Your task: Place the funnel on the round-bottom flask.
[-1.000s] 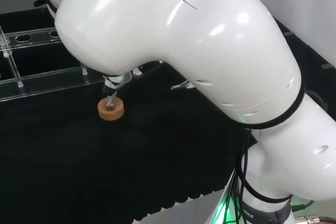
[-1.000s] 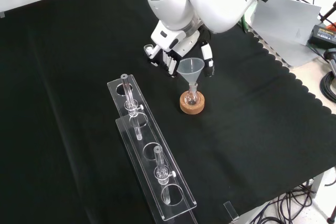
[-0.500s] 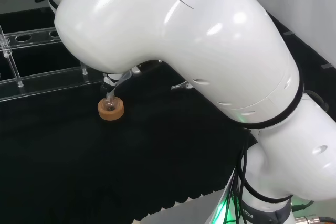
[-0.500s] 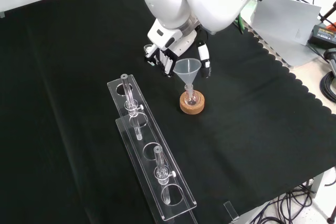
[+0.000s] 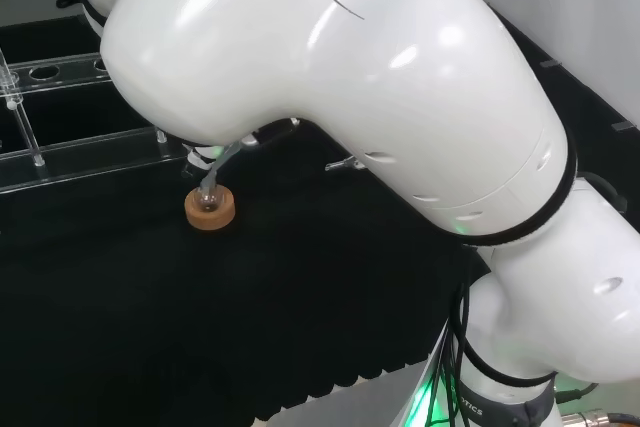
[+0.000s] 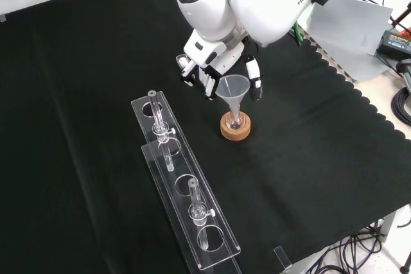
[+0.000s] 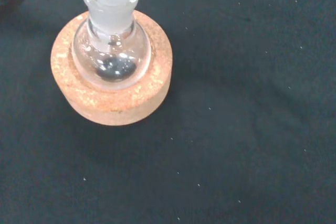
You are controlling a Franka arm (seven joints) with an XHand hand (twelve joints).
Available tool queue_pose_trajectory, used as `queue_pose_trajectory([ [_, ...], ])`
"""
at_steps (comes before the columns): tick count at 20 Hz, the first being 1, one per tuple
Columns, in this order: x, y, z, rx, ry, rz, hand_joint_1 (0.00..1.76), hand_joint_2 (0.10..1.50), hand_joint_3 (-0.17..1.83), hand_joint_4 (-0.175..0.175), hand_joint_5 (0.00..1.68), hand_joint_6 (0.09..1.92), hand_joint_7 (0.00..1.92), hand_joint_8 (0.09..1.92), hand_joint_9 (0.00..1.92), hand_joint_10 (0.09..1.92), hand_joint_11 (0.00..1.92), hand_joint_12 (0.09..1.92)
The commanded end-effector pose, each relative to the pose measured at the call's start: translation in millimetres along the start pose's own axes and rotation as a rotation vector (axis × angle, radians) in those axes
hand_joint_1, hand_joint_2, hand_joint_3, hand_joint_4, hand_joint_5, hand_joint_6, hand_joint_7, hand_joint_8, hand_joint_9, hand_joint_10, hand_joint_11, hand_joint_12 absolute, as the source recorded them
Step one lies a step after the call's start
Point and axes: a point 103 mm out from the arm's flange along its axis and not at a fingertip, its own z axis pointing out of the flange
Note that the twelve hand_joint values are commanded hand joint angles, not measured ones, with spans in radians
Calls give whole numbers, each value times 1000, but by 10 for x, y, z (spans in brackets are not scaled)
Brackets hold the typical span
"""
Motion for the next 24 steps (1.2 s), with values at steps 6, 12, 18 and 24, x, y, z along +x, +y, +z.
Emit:
queue_pose_trajectory([
  [6,66,18,-27,2,-9,0,751,581,510,41,833,749,1207,483,1049,306,0,1497],
  [12,65,-14,49,4,10,7,751,581,510,41,831,749,1207,483,1048,306,0,1497],
  [18,123,-12,72,15,37,17,751,581,510,41,829,748,1207,484,1048,306,0,1497],
  [24,156,3,64,16,53,23,751,582,510,41,828,748,1207,484,1048,306,0,1496],
])
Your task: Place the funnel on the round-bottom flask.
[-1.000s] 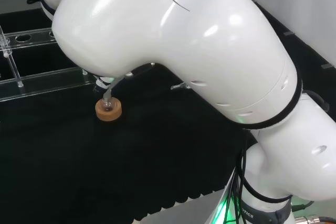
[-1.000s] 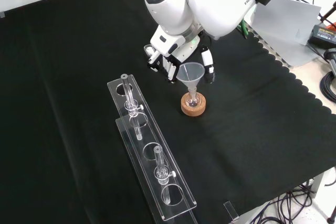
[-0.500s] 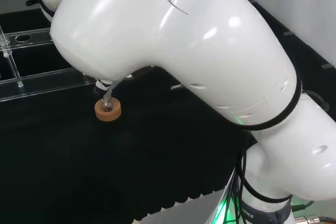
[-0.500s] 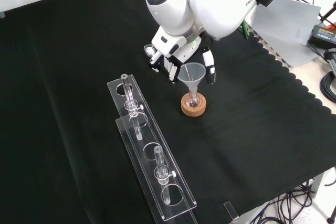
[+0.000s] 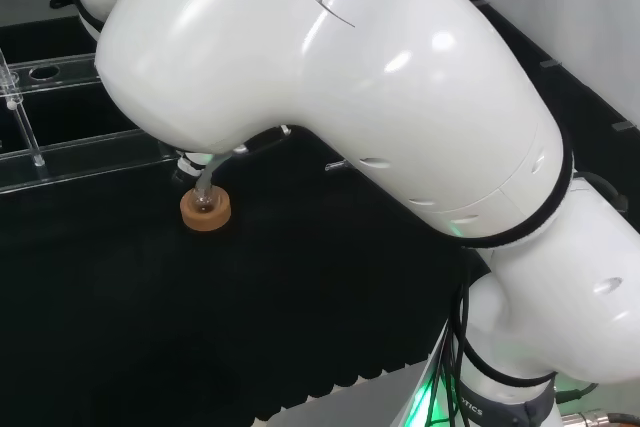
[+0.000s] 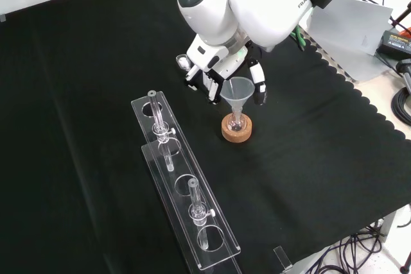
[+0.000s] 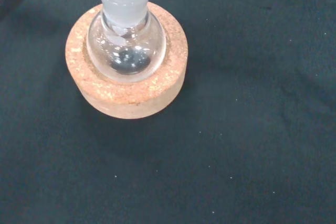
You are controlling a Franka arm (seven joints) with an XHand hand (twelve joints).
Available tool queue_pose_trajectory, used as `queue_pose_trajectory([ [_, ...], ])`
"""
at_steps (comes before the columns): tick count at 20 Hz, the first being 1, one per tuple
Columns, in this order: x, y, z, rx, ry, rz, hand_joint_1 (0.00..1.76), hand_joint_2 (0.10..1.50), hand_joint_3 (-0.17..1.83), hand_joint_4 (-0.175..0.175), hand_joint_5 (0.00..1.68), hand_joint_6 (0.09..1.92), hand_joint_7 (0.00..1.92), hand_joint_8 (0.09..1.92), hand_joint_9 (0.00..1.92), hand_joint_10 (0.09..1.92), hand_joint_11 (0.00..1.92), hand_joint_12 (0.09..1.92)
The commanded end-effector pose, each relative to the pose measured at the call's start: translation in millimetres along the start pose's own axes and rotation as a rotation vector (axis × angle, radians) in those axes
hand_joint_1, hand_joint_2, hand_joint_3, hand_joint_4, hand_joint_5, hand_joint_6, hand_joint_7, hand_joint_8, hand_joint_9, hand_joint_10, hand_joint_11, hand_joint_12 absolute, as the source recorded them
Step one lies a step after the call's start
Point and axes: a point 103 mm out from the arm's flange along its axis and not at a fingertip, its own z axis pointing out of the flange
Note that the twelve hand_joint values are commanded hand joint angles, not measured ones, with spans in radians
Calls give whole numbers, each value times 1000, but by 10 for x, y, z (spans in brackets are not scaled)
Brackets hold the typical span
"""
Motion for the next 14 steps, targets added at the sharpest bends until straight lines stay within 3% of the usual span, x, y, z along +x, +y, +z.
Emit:
queue_pose_trajectory([
  [1,19,2,1,2,4,3,751,582,510,41,828,747,1207,484,1048,306,0,1496],
  [14,-56,-59,51,8,20,10,742,587,513,36,786,730,1211,485,1063,312,0,1505],
])
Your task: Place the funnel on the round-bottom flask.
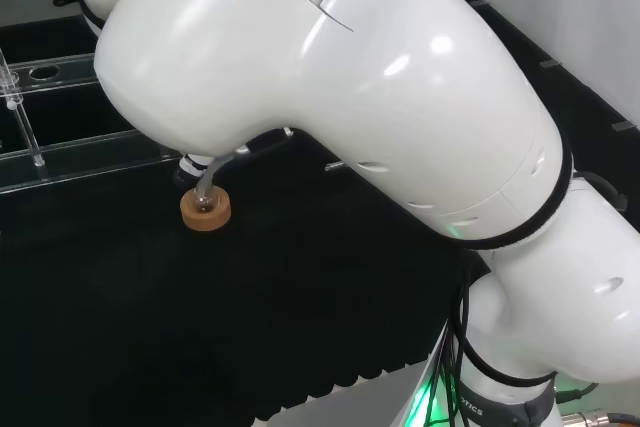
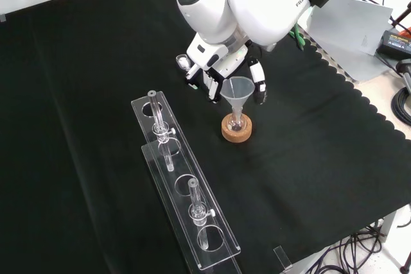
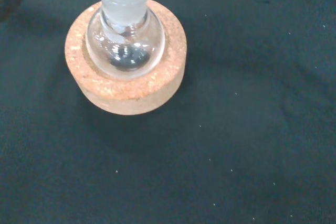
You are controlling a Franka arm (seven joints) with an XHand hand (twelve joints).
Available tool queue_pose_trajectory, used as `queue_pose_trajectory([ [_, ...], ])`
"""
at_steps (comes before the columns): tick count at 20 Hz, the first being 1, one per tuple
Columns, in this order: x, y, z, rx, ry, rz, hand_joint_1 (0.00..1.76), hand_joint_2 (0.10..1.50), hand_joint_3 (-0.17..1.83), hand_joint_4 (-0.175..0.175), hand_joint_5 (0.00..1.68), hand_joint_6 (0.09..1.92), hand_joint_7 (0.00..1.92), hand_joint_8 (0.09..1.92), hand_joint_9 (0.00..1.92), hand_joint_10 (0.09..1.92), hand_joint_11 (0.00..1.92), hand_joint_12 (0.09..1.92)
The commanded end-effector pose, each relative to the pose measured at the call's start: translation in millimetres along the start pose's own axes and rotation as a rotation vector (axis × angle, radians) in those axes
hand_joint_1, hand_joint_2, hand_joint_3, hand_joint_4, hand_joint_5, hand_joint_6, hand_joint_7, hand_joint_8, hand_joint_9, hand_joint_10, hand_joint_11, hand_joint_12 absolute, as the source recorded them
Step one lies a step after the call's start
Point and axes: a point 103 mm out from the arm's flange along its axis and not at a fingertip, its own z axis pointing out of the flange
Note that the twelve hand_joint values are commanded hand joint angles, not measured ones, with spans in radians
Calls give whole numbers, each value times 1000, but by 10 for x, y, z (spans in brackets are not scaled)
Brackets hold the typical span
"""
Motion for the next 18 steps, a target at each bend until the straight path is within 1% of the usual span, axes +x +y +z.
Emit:
queue_pose_trajectory([
  [1,-12,-20,22,4,-2,-2,741,587,513,35,781,727,1211,485,1063,312,0,1506],
  [13,31,-5,4,9,-1,-7,737,588,514,35,744,710,1200,479,1064,310,0,1513],
  [18,135,5,-16,5,-5,-16,736,588,515,35,739,707,1198,478,1064,309,0,1514],
])
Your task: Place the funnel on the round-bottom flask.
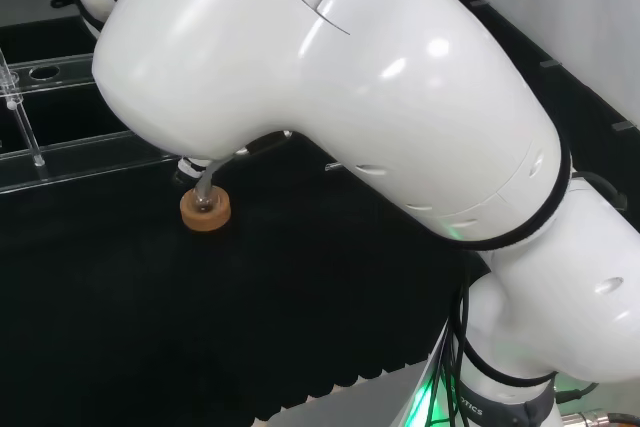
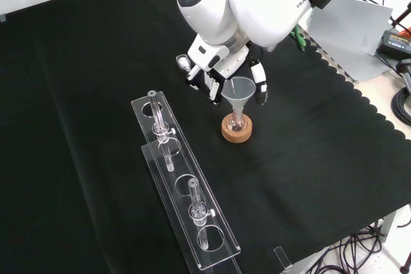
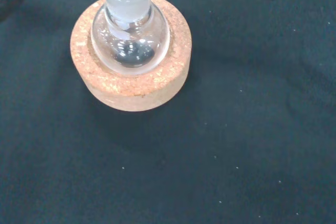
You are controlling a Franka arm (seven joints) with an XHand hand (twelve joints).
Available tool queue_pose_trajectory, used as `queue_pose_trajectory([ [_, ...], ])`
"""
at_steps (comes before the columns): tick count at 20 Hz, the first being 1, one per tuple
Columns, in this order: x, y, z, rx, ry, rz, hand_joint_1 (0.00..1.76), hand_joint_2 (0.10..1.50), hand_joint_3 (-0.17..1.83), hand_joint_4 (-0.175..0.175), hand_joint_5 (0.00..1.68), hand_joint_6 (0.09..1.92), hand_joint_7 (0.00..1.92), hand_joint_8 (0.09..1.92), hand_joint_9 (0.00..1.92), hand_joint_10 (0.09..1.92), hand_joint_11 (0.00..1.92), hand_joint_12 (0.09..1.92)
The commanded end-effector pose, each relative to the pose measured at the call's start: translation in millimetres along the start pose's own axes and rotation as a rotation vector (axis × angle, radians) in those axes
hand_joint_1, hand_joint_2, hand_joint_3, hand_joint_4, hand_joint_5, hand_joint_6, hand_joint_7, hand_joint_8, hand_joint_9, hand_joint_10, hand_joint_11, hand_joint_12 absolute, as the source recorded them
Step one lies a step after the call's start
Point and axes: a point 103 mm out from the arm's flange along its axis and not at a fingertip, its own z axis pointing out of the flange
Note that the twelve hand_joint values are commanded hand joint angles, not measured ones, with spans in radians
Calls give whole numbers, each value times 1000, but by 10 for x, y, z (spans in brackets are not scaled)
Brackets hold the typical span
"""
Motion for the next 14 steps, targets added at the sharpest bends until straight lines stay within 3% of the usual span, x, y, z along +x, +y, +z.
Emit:
queue_pose_trajectory([
  [1,88,7,-8,-2,-1,-10,736,588,515,34,738,706,1197,478,1064,309,0,1514],
  [14,173,17,-6,-3,-18,-13,734,588,515,34,732,699,1196,476,1065,308,0,1514],
])
